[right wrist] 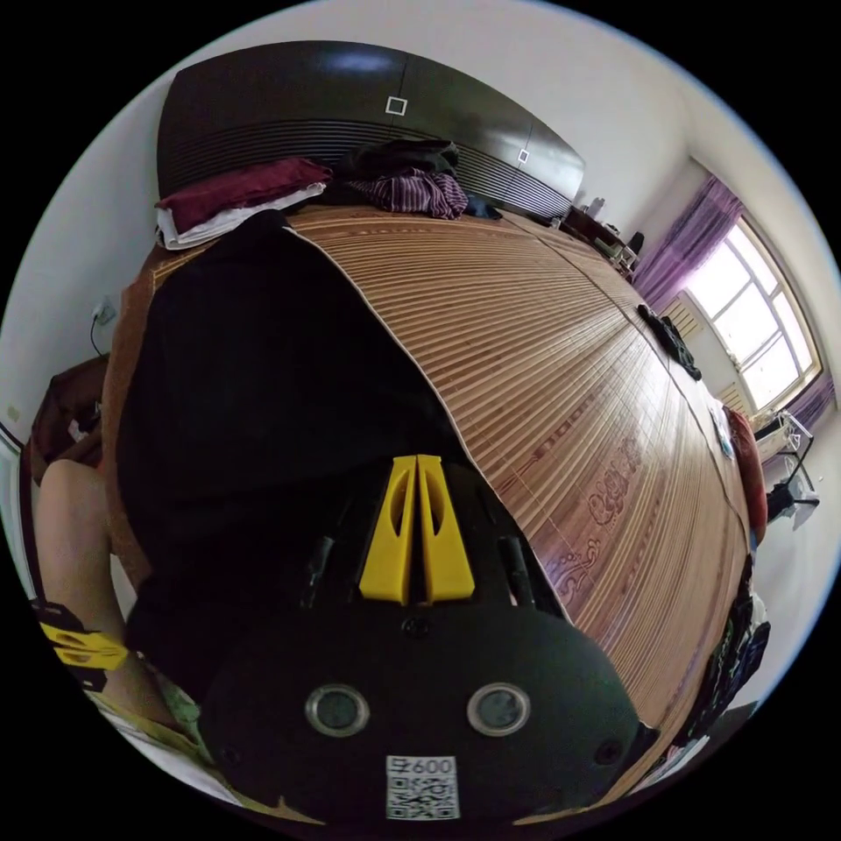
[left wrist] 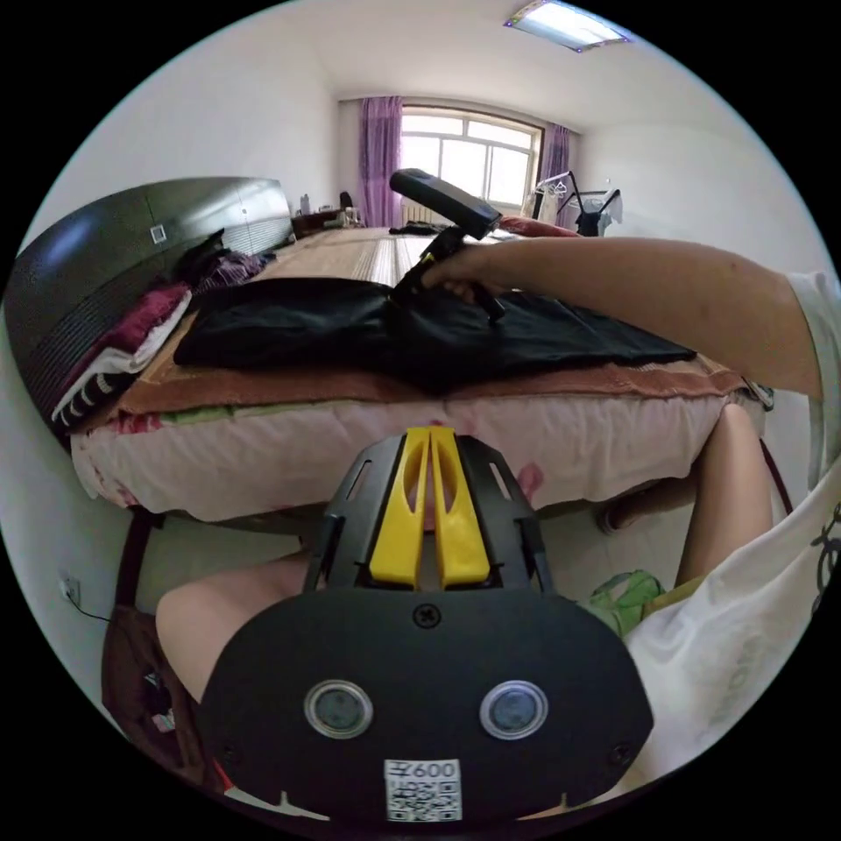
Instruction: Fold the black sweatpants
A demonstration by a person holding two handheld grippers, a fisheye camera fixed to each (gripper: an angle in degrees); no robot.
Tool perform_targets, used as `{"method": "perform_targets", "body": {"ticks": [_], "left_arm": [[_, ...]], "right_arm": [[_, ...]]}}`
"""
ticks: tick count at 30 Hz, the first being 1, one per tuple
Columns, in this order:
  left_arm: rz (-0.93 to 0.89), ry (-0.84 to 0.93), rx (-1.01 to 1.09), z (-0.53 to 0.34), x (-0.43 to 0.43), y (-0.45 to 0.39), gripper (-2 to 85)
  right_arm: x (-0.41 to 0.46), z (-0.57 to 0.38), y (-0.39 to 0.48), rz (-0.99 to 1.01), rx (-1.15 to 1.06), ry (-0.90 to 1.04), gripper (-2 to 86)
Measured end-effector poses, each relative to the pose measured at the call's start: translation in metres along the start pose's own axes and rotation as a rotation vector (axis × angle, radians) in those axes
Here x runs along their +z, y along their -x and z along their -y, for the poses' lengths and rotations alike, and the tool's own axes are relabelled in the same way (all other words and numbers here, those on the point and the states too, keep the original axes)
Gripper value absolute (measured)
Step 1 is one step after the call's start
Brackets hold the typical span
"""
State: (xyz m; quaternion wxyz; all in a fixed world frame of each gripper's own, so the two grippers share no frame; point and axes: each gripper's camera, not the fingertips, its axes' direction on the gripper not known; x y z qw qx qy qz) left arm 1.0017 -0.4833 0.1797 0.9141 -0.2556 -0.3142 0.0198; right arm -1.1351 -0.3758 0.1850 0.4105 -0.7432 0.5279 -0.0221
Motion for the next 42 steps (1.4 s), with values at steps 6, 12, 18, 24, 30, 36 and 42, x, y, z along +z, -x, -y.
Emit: {"method": "perform_targets", "body": {"ticks": [6,12,18,24,30,36,42], "left_arm": [[0.2,-0.029,0.086,0.037,-0.029,0.017,0.6],[0.223,-0.112,-0.02,0.17,-0.012,0.146,0.6],[0.198,0.135,0.052,0.259,0.104,0.214,0.6],[0.207,0.2,0.14,0.306,0.12,0.218,0.6],[0.273,0.165,0.167,0.315,0.117,0.2,0.6],[0.302,0.077,0.151,0.311,0.1,0.195,0.6],[0.288,0.0,0.045,0.279,0.015,0.142,1.0]], "right_arm": [[-0.046,-0.021,0.003,-0.032,-0.06,-0.053,-0.8],[-0.18,-0.098,0.025,0.388,-0.051,-0.309,-0.8],[-0.178,-0.16,0.095,0.344,-0.101,-0.106,-0.8],[-0.204,-0.183,0.096,0.373,0.019,-0.158,-0.8],[-0.243,-0.19,0.111,0.402,-0.059,-0.105,-0.8],[-0.31,-0.247,0.113,0.36,0.032,-0.338,0.1],[-0.341,-0.255,0.18,0.044,-0.203,-0.316,5.5]]}}
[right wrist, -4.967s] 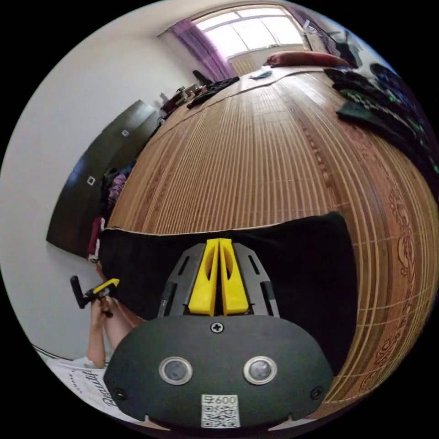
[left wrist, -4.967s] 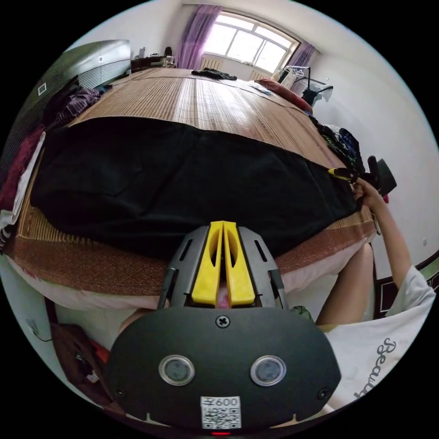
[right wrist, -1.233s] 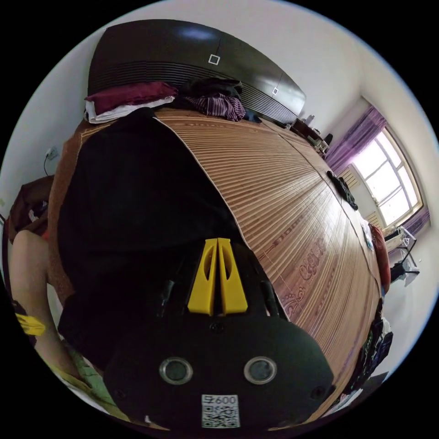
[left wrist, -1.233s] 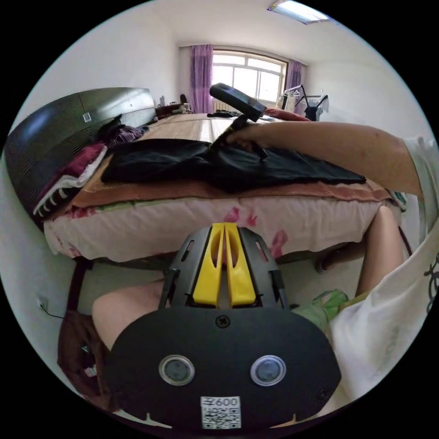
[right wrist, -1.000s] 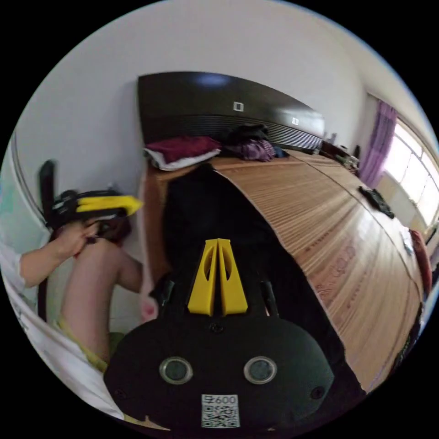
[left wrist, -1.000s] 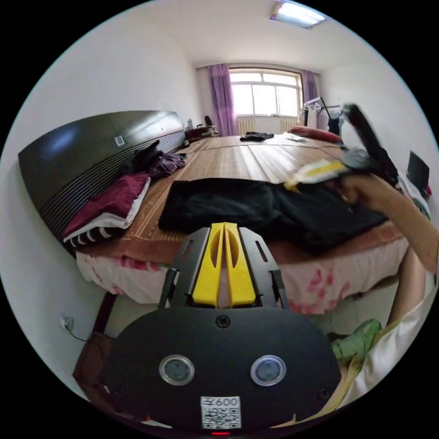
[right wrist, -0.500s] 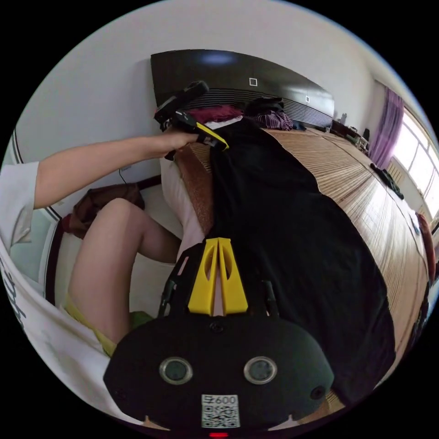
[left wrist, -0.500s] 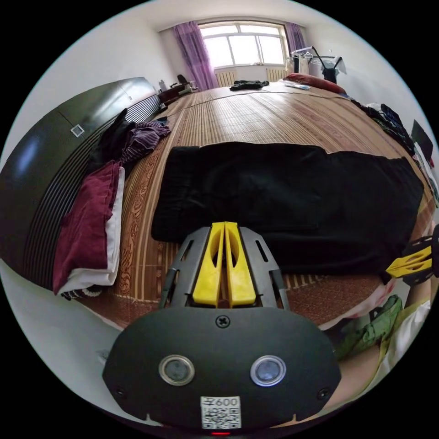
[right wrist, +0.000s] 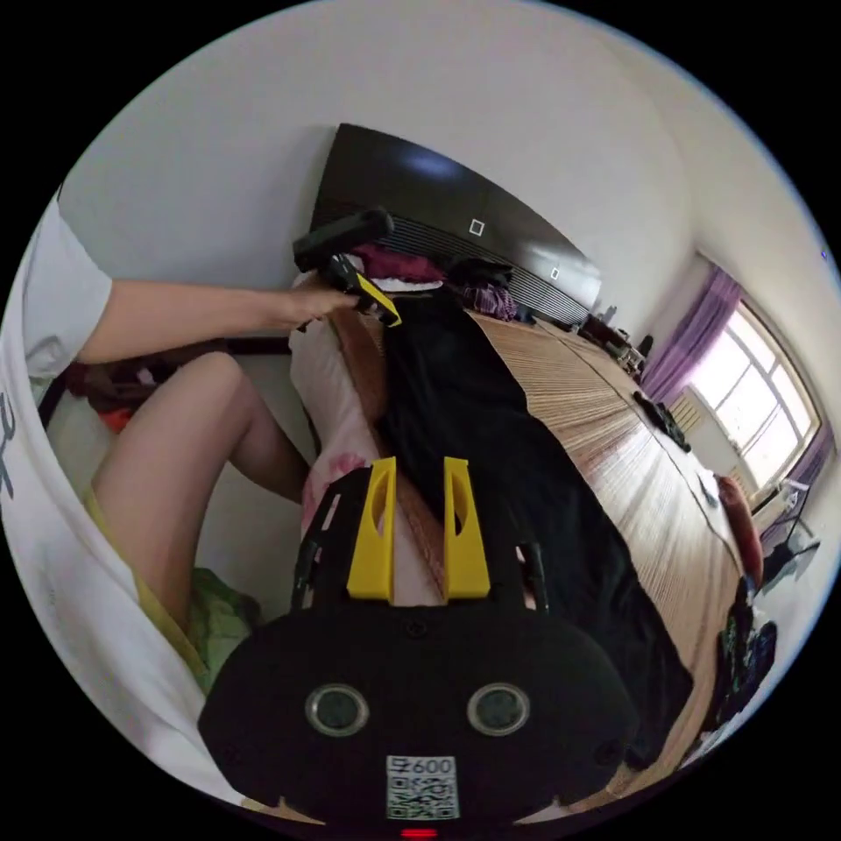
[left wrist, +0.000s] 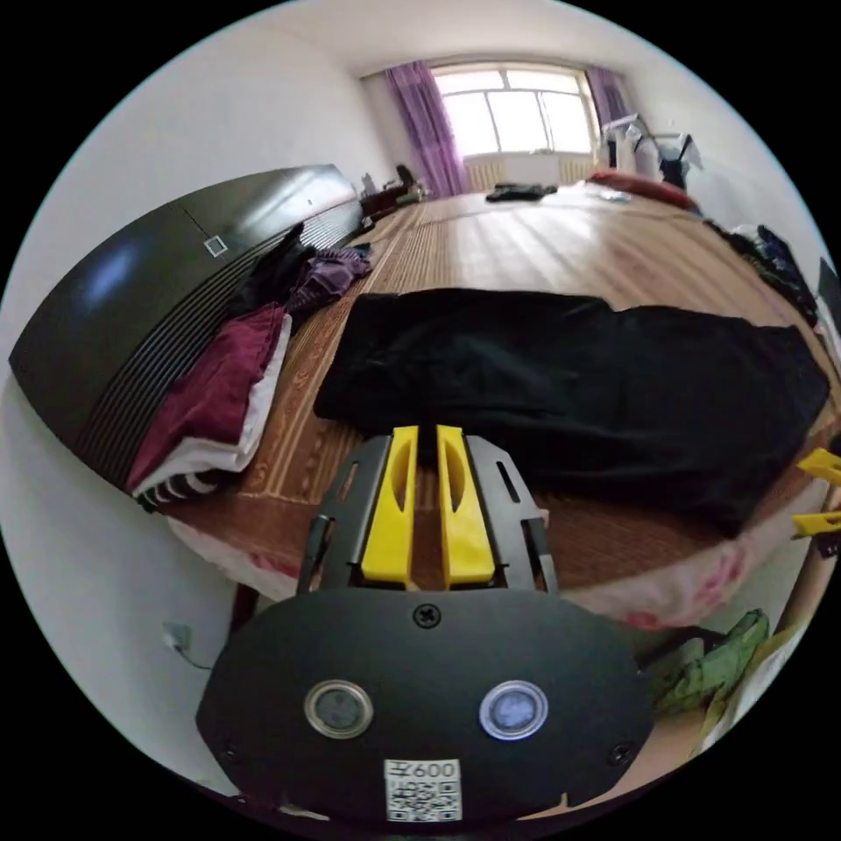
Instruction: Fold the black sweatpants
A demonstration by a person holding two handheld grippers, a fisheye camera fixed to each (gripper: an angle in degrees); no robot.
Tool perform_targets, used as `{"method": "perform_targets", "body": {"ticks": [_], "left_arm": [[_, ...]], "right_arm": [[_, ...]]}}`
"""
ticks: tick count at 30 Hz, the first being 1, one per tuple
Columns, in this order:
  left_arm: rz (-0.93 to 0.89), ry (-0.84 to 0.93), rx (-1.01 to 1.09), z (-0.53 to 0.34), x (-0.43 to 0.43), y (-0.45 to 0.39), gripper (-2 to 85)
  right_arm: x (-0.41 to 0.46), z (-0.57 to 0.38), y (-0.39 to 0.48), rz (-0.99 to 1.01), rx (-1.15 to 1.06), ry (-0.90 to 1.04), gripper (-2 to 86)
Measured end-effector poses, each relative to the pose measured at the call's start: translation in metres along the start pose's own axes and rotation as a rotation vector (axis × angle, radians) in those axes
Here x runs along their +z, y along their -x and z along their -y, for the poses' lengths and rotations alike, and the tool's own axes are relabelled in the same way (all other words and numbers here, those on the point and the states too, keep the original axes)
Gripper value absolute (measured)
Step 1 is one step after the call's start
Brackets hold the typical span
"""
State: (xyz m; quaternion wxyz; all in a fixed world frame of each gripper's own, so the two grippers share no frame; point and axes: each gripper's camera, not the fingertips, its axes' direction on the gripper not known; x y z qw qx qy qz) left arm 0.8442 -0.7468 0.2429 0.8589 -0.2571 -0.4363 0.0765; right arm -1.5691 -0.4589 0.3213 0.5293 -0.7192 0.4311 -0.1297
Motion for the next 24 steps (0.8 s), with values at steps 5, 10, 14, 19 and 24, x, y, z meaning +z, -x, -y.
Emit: {"method": "perform_targets", "body": {"ticks": [5,10,14,19,24], "left_arm": [[-0.144,-0.046,-0.033,-0.077,-0.067,-0.055,1.5],[-0.391,-0.087,-0.164,-0.101,-0.092,-0.053,2.7],[-0.577,-0.087,-0.181,-0.096,-0.09,-0.044,5.6],[-0.623,-0.165,-0.207,-0.093,-0.099,-0.034,4.6],[-0.554,-0.135,-0.168,-0.087,-0.102,-0.036,2.8]], "right_arm": [[0.027,0.026,0.078,-0.164,-0.305,0.05,5.1],[0.04,0.046,0.108,-0.204,-0.313,0.054,0.8],[0.034,0.05,0.106,-0.168,-0.232,0.077,-0.4],[0.019,0.047,0.1,-0.172,-0.177,0.087,-0.6],[0.024,0.053,0.099,-0.173,-0.166,0.123,-0.6]]}}
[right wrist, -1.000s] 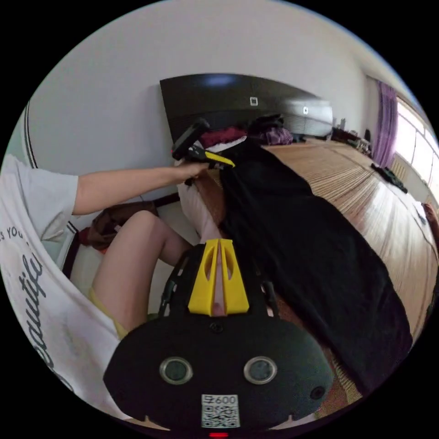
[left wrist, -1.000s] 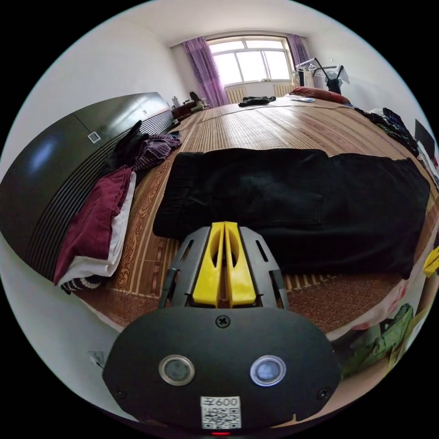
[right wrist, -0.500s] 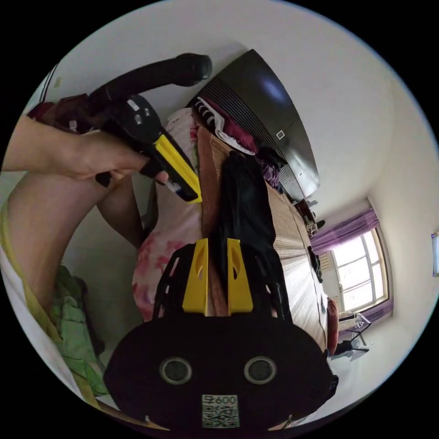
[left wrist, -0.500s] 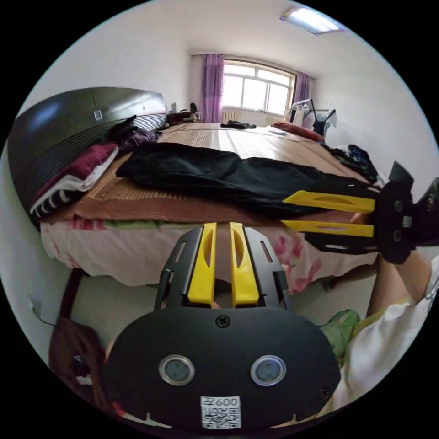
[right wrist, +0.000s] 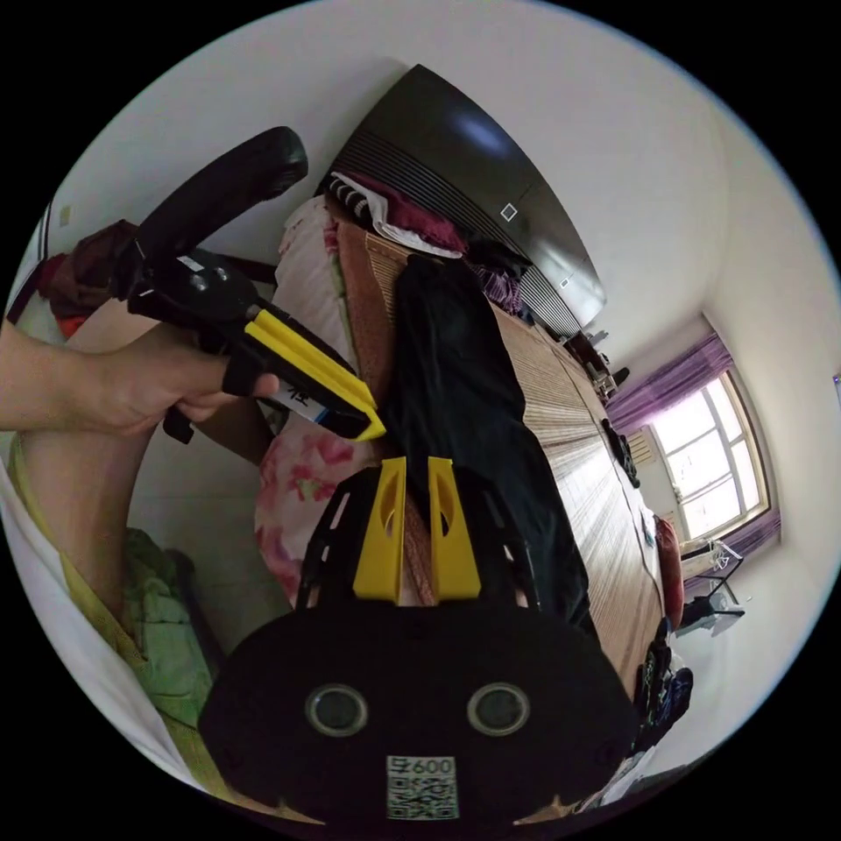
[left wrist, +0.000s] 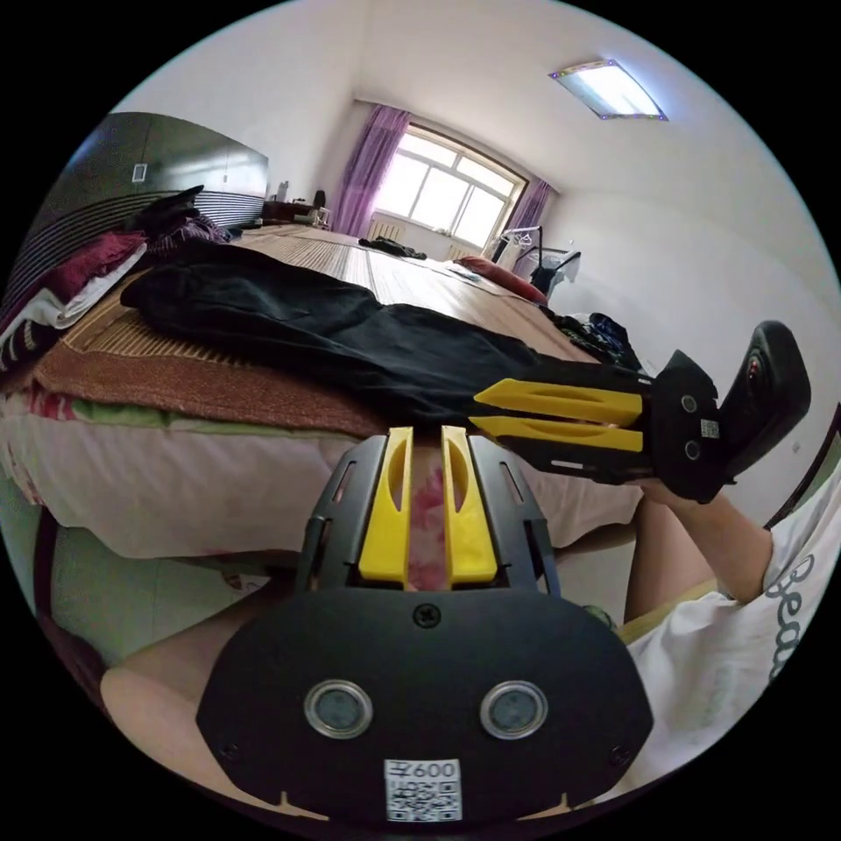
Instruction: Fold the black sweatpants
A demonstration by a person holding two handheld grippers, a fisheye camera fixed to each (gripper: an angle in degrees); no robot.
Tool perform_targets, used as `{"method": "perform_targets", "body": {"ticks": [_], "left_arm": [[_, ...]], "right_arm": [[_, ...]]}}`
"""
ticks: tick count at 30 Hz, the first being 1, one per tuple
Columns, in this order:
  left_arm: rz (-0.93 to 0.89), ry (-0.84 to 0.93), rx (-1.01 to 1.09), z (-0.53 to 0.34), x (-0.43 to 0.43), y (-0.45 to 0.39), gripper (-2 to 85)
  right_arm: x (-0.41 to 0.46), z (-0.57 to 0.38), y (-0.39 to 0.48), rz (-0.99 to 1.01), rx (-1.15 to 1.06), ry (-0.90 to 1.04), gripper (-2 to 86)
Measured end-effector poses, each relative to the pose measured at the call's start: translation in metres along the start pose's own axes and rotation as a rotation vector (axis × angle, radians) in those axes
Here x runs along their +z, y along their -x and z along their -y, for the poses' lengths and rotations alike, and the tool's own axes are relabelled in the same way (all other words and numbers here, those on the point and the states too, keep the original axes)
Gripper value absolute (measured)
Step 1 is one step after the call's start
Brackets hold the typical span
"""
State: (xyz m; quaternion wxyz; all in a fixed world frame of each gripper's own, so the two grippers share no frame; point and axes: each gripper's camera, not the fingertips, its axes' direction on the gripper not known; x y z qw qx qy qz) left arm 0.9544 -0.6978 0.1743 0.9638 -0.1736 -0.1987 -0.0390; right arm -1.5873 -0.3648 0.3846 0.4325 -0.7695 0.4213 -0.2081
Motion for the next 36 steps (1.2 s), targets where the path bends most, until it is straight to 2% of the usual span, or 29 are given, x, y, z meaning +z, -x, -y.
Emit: {"method": "perform_targets", "body": {"ticks": [7,11,16,19,29,36], "left_arm": [[-0.013,-0.022,-0.037,0.003,-0.019,0.013,2.4],[0.019,-0.054,-0.052,0.009,-0.035,0.021,1.9],[-0.03,-0.069,-0.077,0.024,-0.056,0.034,1.3],[-0.028,-0.054,-0.07,0.031,-0.062,0.042,1.3],[-0.061,0.013,-0.093,0.04,-0.064,0.068,5.1],[-0.133,-0.07,-0.24,0.037,-0.064,0.102,6.8]], "right_arm": [[-0.006,0.015,-0.014,0.008,0.074,0.007,-0.8],[-0.022,0.021,-0.012,0.029,0.012,-0.05,-0.5],[-0.014,0.031,-0.01,0.023,-0.022,-0.015,0.0],[-0.011,0.037,-0.026,0.018,0.046,-0.005,-0.7],[-0.023,0.046,-0.095,0.181,0.221,-0.077,-0.9],[-0.022,0.053,-0.116,0.222,0.244,-0.088,-0.9]]}}
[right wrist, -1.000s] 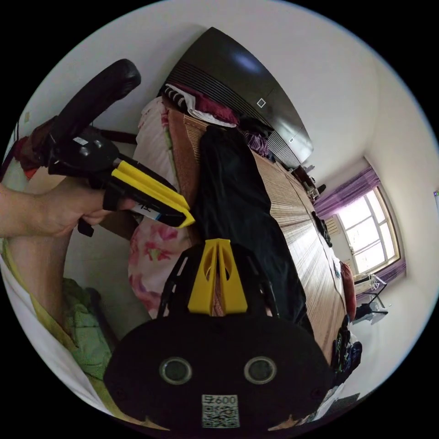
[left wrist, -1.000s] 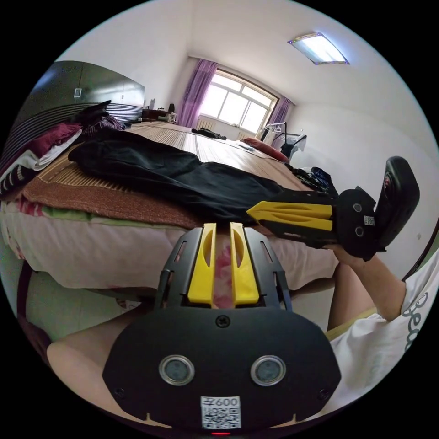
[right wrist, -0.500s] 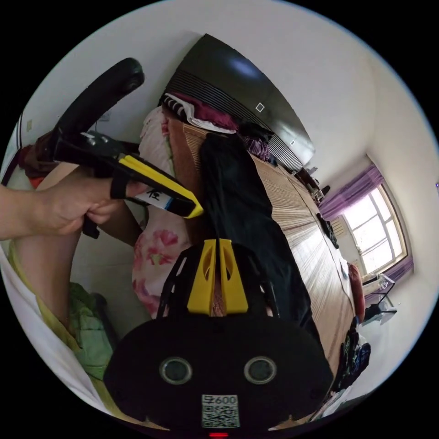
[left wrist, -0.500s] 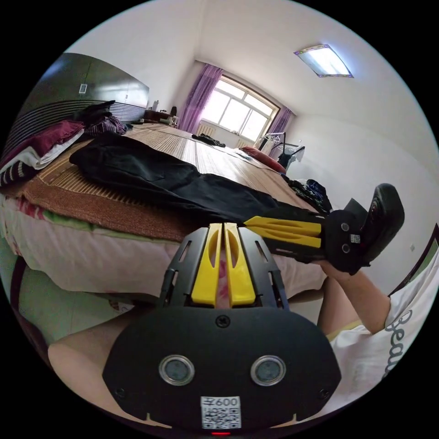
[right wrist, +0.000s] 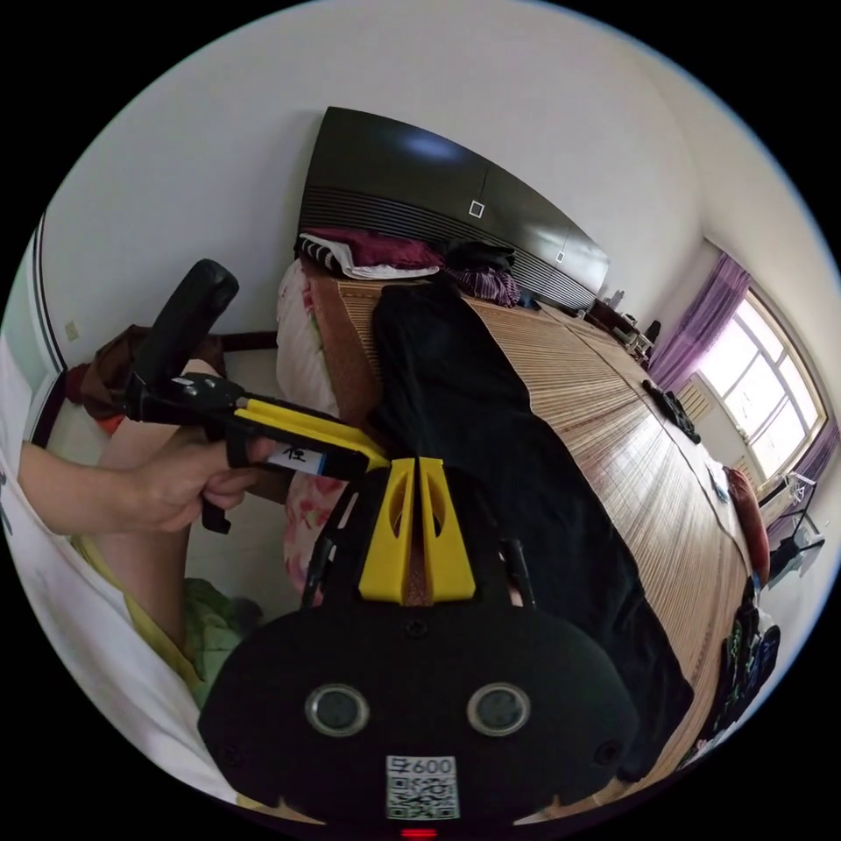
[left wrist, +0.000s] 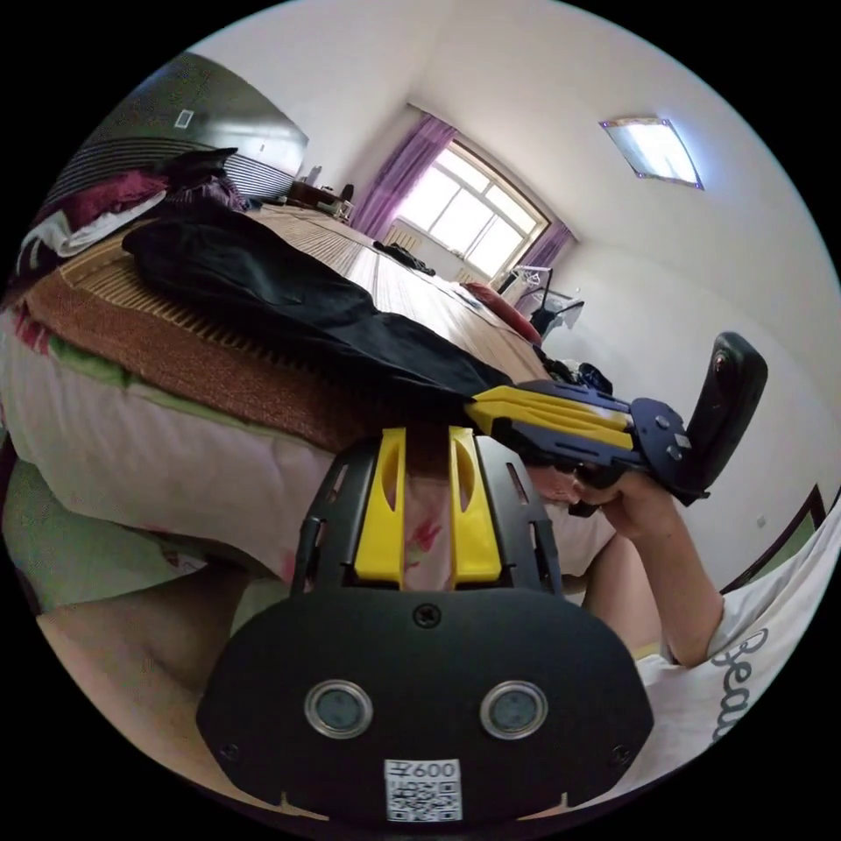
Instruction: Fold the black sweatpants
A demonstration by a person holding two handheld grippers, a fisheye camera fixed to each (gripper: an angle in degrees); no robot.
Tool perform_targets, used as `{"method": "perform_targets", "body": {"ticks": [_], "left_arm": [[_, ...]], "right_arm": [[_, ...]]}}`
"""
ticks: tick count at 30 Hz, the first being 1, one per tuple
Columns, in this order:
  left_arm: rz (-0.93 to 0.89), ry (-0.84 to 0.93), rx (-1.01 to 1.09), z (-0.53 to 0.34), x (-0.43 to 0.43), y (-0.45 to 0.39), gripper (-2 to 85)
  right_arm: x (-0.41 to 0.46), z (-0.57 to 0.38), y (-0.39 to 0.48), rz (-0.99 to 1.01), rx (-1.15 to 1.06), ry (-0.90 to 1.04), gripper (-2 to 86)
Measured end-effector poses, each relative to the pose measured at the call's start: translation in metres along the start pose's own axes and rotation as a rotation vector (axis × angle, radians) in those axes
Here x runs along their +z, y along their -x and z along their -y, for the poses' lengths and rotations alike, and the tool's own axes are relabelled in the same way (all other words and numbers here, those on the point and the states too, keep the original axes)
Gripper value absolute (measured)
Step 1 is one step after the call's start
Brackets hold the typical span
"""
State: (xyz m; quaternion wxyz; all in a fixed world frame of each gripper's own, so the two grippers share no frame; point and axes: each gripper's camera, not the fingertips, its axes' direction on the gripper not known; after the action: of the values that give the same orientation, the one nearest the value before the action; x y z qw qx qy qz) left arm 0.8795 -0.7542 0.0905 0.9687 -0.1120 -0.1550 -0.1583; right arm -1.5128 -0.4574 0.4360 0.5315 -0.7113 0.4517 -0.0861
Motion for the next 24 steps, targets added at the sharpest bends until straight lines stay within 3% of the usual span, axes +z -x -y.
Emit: {"method": "perform_targets", "body": {"ticks": [8,24], "left_arm": [[-0.072,-0.101,-0.052,0.009,-0.024,0.035,2.4],[-0.036,-0.043,-0.089,-0.014,-0.028,0.069,0.5]], "right_arm": [[-0.002,0.014,-0.017,0.03,0.028,-0.027,-0.9],[-0.007,0.037,-0.042,0.05,0.058,-0.063,-0.9]]}}
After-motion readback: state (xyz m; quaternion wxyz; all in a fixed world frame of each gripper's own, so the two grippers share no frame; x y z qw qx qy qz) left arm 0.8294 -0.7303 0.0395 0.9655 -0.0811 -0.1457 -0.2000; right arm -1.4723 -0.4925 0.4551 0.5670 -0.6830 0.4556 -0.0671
